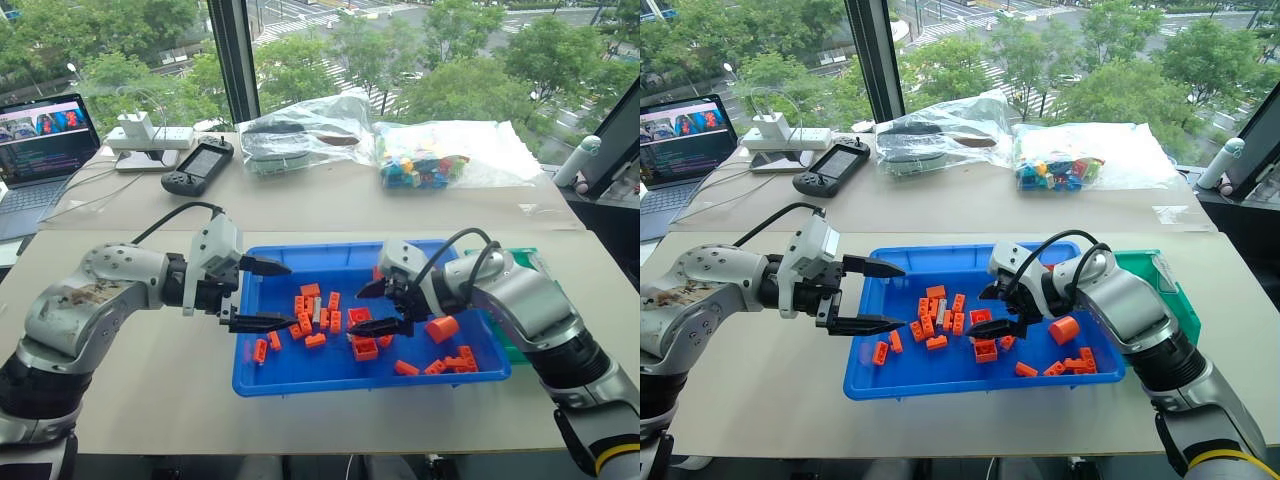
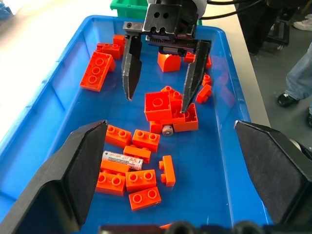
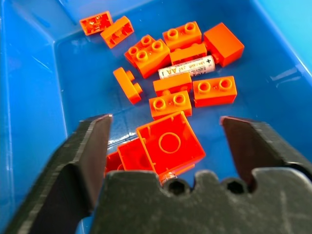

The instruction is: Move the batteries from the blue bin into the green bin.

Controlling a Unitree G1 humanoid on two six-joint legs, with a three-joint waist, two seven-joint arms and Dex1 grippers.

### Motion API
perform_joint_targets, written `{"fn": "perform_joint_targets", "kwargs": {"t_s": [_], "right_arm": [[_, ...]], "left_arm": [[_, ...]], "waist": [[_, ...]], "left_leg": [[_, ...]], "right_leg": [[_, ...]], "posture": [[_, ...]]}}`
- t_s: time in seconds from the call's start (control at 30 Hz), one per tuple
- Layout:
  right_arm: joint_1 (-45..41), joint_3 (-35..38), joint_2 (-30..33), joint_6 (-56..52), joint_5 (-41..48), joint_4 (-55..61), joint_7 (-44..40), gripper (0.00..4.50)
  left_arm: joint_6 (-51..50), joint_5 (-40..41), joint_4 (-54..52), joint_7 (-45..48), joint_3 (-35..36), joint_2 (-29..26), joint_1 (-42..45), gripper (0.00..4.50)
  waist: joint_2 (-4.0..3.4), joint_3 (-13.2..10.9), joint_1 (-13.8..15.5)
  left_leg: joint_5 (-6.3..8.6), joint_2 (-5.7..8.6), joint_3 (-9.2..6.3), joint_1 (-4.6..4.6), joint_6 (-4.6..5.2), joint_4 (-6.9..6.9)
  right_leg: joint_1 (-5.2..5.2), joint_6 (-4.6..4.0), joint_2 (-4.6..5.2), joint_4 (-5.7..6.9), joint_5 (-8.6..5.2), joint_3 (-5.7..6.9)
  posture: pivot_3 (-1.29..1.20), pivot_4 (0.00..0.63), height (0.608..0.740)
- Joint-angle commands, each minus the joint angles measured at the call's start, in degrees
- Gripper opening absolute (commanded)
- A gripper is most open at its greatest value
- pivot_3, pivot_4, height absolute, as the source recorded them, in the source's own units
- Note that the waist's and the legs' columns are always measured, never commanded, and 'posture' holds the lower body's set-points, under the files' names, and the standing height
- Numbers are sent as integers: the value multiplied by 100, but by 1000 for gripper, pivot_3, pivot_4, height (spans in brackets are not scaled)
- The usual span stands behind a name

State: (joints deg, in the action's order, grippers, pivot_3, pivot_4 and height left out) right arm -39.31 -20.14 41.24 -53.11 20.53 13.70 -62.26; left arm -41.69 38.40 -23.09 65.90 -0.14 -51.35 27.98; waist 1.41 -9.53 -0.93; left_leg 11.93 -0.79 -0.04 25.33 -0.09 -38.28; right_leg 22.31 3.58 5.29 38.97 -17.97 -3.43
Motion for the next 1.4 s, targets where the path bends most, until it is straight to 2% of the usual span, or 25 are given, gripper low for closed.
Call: {"fn": "perform_joint_targets", "kwargs": {"t_s": [0.03,0.1,0.17,0.33,0.53,0.6,0.73,0.87,0.93,1.0,1.13,1.23,1.4], "right_arm": [[-26,72,38,117,11,52,-26,2466],[-42,111,77,109,26,57,-39,1766],[-51,144,119,101,45,78,-60,1374],[-45,210,164,121,100,164,-65,1374],[-346,983,503,-240,706,181,-324,1374],[-473,1132,767,-18,527,-148,-307,1374],[-715,889,1478,1197,-660,-1400,-77,1374],[-787,878,1455,1765,-1027,-1948,-11,1374],[-768,915,1392,1934,-1150,-2069,45,2380],[-763,1019,1278,1869,-1070,-2025,47,2923],[-794,1062,1170,1877,-1113,-1887,96,4359],[-899,1146,1122,1631,-957,-1641,33,4480],[-587,923,1301,646,-72,-202,-828,4480]], "left_arm": [[-1,72,-153,-6,114,-63,-3,4500],[1,68,-148,-5,112,-66,-3,4500],[3,63,-132,-7,93,-51,10,4500],[11,50,-89,-7,53,-14,40,4500],[-23,101,-115,-12,68,0,36,4500],[-24,102,-122,-17,65,7,33,4500],[-15,81,-128,-44,17,66,47,4500],[-14,54,-105,-49,4,90,74,4500],[-16,32,-100,-48,-2,94,80,4500],[-13,12,-92,-53,-12,93,82,4500],[-20,2,-88,-55,-16,77,79,4500],[-27,7,-88,-54,-14,72,77,4500],[-37,29,-103,-26,-10,60,58,4500]], "waist": [[0,0,0],[0,0,0],[0,0,0],[0,0,0],[0,0,4],[0,0,10],[0,0,32],[0,0,-30],[0,0,-89],[0,0,-124],[0,0,-131],[0,0,-113],[-1,-1,-112]], "left_leg": [[0,0,0,0,0,0],[0,0,0,0,0,0],[0,-1,0,0,0,0],[0,0,0,0,0,0],[0,0,0,0,0,0],[0,1,1,0,0,0],[0,4,3,0,0,0],[0,-1,10,0,0,2],[0,-5,12,-2,0,6],[0,-5,11,-2,0,8],[0,-4,9,-1,0,8],[0,-2,9,-1,0,8],[0,-4,4,-1,0,8]], "right_leg": [[0,0,0,0,0,0],[0,0,0,0,0,0],[0,0,-1,0,0,0],[0,0,0,-1,0,0],[0,0,0,-1,0,0],[-1,0,2,-3,0,0],[-2,0,4,-11,0,2],[3,0,2,-28,0,0],[9,0,-2,-23,0,-3],[12,0,-1,-7,0,-3],[9,0,0,-2,0,-3],[8,0,2,-2,0,-3],[6,0,1,-1,0,0]], "posture": [[0,150,725],[0,150,725],[0,150,725],[0,150,725],[0,150,725],[0,150,725],[0,150,725],[0,150,725],[0,150,725],[0,150,725],[0,150,725],[0,150,725],[0,150,725]]}}
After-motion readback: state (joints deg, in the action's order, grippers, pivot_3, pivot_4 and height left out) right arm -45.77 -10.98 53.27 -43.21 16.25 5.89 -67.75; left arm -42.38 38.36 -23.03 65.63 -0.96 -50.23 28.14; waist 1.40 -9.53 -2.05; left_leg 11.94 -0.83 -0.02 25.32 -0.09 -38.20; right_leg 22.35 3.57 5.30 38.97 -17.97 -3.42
